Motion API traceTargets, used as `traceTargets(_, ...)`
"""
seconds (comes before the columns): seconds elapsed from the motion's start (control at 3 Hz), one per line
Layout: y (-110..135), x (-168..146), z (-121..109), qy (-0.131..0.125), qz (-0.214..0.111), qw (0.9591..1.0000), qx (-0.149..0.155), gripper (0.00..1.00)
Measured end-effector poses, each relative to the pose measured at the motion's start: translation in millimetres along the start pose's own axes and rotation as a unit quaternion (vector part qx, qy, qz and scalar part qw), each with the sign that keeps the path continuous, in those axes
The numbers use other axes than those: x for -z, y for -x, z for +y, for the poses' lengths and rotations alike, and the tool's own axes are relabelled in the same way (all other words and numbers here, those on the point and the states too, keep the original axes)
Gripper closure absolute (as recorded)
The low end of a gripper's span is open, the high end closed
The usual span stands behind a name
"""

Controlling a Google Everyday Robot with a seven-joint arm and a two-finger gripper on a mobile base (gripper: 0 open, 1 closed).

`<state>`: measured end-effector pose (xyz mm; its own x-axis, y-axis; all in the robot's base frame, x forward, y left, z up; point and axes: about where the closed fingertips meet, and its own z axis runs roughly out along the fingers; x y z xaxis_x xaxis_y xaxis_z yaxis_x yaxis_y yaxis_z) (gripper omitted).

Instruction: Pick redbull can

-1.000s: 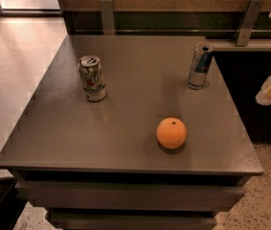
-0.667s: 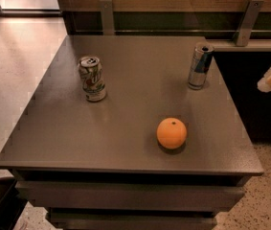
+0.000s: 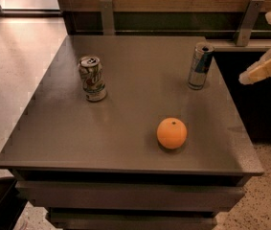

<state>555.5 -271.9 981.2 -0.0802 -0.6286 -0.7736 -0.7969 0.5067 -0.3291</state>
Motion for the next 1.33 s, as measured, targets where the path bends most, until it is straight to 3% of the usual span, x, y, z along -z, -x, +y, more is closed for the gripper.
traceTargets(0.33,-5,-26,-5,0.009,-0.059,0.9977,-0.032,0.00)
traceTargets(0.67,-5,-47,-11,0.016,-0.114,0.9918,-0.055,0.00)
traceTargets(1.0,-1,-73,-15,0.033,-0.175,0.9802,-0.087,0.00)
traceTargets(1.33,-1,-74,-15,0.033,-0.175,0.9802,-0.087,0.00)
